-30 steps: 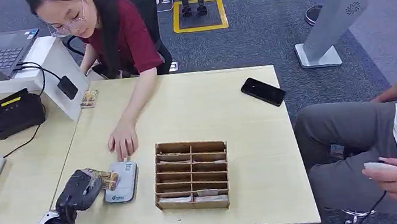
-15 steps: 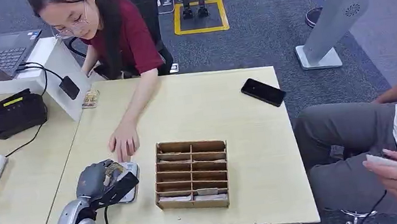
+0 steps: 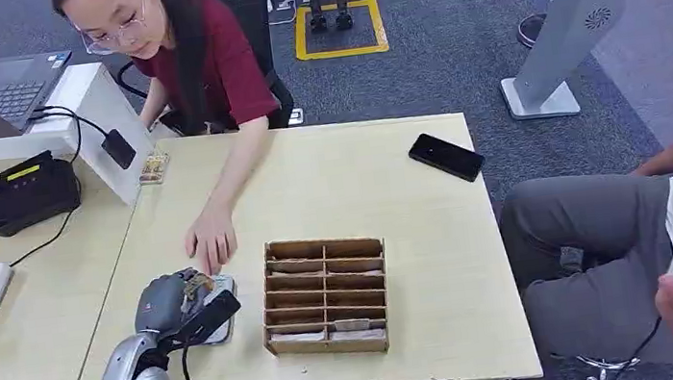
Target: Pass the card to the sensor for recognition and then transmit it.
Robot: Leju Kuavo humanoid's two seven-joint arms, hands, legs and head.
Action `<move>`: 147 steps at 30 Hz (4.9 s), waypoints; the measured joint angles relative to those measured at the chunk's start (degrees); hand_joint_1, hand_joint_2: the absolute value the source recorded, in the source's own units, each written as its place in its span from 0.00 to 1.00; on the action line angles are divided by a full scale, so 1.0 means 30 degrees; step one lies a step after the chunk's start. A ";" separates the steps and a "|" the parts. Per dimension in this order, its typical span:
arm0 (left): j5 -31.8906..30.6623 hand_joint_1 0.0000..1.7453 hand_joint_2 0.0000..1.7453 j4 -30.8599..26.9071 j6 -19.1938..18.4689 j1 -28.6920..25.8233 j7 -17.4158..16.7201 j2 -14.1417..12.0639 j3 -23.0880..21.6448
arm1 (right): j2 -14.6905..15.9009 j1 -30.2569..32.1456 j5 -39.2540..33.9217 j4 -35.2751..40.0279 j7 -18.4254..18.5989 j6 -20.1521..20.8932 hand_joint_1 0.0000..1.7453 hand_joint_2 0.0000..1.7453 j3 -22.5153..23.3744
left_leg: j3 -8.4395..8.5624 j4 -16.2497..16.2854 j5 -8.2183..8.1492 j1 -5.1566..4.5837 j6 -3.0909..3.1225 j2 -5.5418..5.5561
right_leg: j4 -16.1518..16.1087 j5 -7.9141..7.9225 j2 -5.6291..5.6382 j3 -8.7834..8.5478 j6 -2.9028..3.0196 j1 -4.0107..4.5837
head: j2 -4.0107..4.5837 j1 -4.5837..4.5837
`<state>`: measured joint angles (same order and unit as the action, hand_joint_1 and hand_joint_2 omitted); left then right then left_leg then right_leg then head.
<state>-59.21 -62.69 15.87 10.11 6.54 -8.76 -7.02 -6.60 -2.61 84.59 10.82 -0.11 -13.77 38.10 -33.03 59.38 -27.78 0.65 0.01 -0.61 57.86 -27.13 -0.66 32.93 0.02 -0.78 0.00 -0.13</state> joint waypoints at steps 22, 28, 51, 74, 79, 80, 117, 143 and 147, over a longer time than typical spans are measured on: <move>1.9633 1.00 1.00 -0.2936 -0.1529 0.3291 0.7228 0.2018 0.6623 | -0.0029 -0.0203 0.1326 0.0044 -0.0007 -0.0226 0.00 1.00 0.0168 | -0.0119 0.0008 0.0099 0.0027 -0.0017 0.0012 | 0.0009 0.0087 -0.0018 0.0126 0.0057 0.0030 | -0.0001 0.0036; 1.9292 1.00 1.00 -0.3104 -0.1486 0.3866 0.7329 0.2141 0.7257 | -0.0029 -0.0237 0.1326 0.0051 -0.0022 -0.0233 0.00 1.00 0.0168 | -0.0119 0.0008 0.0094 0.0024 -0.0019 -0.0029 | 0.0009 0.0087 0.0022 0.0142 0.0057 0.0027 | 0.0007 0.0029; 0.8071 1.00 1.00 -0.0669 0.7192 0.5968 0.9493 0.1122 0.7351 | -0.0022 -0.0446 0.1559 0.0124 -0.0371 -0.0496 0.00 1.00 -0.0014 | -0.0133 0.0009 0.0096 0.0023 -0.0020 -0.0026 | 0.0011 0.0088 0.0027 0.0162 0.0058 0.0026 | -0.0001 0.0036; 0.7044 0.00 1.00 0.1033 0.6642 0.6440 0.9406 0.0977 0.6768 | -0.0022 -0.0460 0.1552 0.0175 -0.0255 -0.0350 0.00 1.00 -0.0043 | -0.0138 0.0007 0.0094 0.0023 -0.0020 -0.0061 | 0.0010 0.0089 0.0063 0.0183 0.0058 0.0026 | -0.0001 0.0036; 0.7074 0.00 1.00 0.1326 0.6178 0.6491 0.9253 0.0867 0.6725 | -0.0022 -0.0454 0.1552 0.0175 -0.0248 -0.0314 0.00 1.00 -0.0043 | -0.0136 0.0008 0.0095 0.0022 -0.0020 -0.0062 | 0.0011 0.0091 0.0066 0.0183 0.0060 0.0026 | -0.0001 0.0036; 0.7074 0.00 1.00 0.1384 0.6149 0.6498 0.9253 0.0852 0.6725 | -0.0022 -0.0457 0.1552 0.0175 -0.0248 -0.0314 0.00 1.00 -0.0043 | -0.0138 0.0008 0.0095 0.0022 -0.0020 -0.0061 | 0.0011 0.0091 0.0065 0.0183 0.0060 0.0026 | 0.0007 0.0037; -0.1415 0.00 1.00 -0.8473 0.2988 -0.0317 0.7358 -0.1282 -0.5677 | 0.0051 -0.0320 0.1034 0.0175 -0.0182 -0.0474 0.00 1.00 0.0904 | -0.0150 0.0009 0.0022 0.0011 -0.0012 -0.0108 | -0.0006 0.0067 0.0098 0.0200 0.0041 0.0017 | -0.0001 0.0036; -0.4241 0.00 1.00 -0.5675 0.4051 0.2927 0.2463 -0.1122 -0.9209 | 0.0051 -0.0314 0.1268 0.0175 0.0146 -0.0386 0.00 1.00 0.0984 | -0.0147 0.0011 0.0030 0.0011 -0.0005 -0.0116 | 0.0004 0.0068 0.0106 0.0203 0.0044 0.0018 | -0.0001 0.0029; -0.4212 0.00 1.00 -0.5187 0.4051 0.3086 0.2463 -0.1027 -0.9246 | 0.0051 -0.0322 0.1268 0.0175 0.0146 -0.0416 0.00 1.00 0.1108 | -0.0148 0.0010 0.0029 0.0012 -0.0005 -0.0112 | 0.0004 0.0064 0.0105 0.0206 0.0044 0.0019 | 0.0000 0.0029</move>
<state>-71.84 -78.25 28.02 19.37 13.92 -11.85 -34.75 -6.45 -3.58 88.39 11.34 0.33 -15.02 41.42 -33.47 59.41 -27.69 0.68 0.00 -0.94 57.87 -26.94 -0.35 33.55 0.16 -0.72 0.00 -0.04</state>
